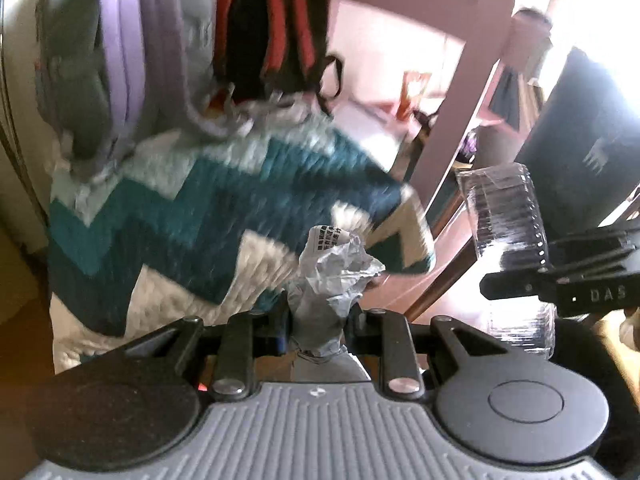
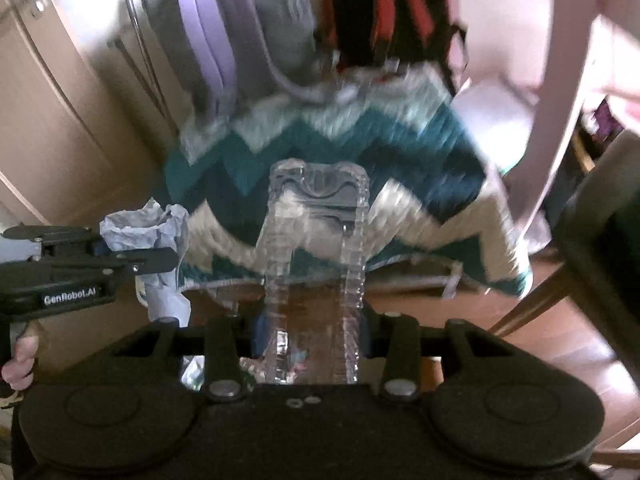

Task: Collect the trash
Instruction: 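Lift the foil and clear bottle in both tools over the teal bin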

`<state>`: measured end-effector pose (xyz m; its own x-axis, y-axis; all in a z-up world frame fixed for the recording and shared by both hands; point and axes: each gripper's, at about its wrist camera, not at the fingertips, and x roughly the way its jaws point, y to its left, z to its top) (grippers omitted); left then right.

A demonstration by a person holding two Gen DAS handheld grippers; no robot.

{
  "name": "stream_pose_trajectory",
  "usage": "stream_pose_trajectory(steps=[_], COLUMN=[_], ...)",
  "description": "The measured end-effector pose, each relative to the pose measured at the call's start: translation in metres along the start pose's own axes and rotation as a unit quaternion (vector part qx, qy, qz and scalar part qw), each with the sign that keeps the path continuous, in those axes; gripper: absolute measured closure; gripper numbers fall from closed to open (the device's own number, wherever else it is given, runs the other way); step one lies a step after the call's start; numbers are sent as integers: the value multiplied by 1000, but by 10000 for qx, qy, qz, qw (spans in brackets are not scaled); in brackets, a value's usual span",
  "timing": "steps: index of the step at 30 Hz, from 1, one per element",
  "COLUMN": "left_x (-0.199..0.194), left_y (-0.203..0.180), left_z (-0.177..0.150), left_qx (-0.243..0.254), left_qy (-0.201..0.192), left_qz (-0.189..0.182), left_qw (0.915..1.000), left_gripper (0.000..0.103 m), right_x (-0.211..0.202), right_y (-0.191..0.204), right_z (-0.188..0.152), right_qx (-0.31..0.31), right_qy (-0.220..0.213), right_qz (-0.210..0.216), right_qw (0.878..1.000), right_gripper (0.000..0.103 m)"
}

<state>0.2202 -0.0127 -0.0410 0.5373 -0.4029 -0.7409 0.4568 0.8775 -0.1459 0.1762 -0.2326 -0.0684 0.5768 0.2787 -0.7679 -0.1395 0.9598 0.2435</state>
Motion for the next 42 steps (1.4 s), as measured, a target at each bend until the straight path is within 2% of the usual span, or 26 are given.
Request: stream_pose_trajectory(steps=[7,12,18,24,31,36,38,42], left_x=[-47,-64,-74,-73,-68,-42,-26,11], left_y=[-73,-130,-204,-277,-357,-402,-414,-424], left_z=[52,93,144,189,227,248,253,261], left_qx=[39,175,500,934,1485,1767,1852,1819], left_qy=[-593,-979,-1250,-1562,-1962,-2113,-2061,-1772], left_qz=[-58,-225,-460,-697,-909,-793,-694,-596], left_qw=[9982,9948,9898,9808,9650,9580,9583,9654], left_gripper=[79,79,79,79,79,79,79,78], right_x=[-91,-151,-219,-264,-288,-280,-273,-255], right_y=[-29,-56,-98,-149,-217,-258,-268,-287], right_z=[9,23,48,73,89,95,91,92], right_qx=[-208,-214,-8,295,760,1051,1077,1119], right_qy=[-845,-1391,-2070,-2515,-2666,-2615,-2546,-2376], right_qz=[-281,-513,-895,-1347,-1775,-1954,-1975,-2007], right_qw=[9958,9887,9742,9580,9443,9394,9405,9438], right_gripper=[63,63,63,63,63,62,62,62])
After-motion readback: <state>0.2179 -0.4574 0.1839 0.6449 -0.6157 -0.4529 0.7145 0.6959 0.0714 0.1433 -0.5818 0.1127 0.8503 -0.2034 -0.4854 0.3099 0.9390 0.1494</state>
